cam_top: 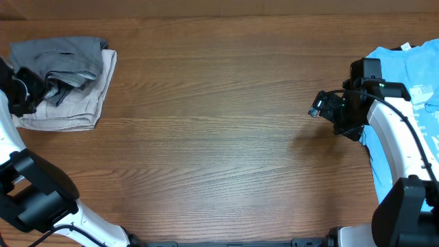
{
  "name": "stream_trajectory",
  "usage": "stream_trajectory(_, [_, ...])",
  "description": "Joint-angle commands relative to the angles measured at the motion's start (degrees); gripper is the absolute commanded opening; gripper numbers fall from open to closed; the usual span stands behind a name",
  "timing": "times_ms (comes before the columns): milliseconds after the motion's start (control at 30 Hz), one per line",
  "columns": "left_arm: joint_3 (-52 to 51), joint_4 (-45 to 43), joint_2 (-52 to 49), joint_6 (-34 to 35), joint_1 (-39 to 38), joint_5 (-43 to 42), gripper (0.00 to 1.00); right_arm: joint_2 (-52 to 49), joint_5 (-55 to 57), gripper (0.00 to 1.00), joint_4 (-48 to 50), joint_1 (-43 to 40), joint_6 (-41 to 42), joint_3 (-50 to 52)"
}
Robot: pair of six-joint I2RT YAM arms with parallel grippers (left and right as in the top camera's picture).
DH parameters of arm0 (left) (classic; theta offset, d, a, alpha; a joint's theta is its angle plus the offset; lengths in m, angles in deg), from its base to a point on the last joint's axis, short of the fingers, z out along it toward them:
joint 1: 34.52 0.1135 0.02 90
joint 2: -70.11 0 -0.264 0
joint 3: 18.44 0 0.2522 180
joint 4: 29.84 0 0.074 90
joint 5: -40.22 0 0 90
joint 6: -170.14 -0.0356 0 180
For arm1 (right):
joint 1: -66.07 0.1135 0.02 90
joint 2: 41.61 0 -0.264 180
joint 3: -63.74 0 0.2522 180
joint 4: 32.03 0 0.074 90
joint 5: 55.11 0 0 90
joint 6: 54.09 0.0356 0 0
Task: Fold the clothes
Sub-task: 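Lower the grey shorts onto the beige pants and release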
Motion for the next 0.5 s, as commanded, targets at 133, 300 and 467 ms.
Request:
stream_trajectory(133, [-6.8,-4.83,0.17,-3.78,-3.1,16.24,0.31,0.26,0.59,1.0,0.15,-0.07,-0.22,-0.44])
stream_trajectory(300, [-12.37,-13.27,0.15,-7.72,-3.1,16.2,0.35,0.28,0.59,1.0,0.15,-0.07,-0.22,-0.44])
stream_trajectory(467, [-18.45,-22.99,0.11,-10.82,-3.1,15.5,0.39,0.26,0.59,1.0,0.17,-0.07,-0.22,-0.44])
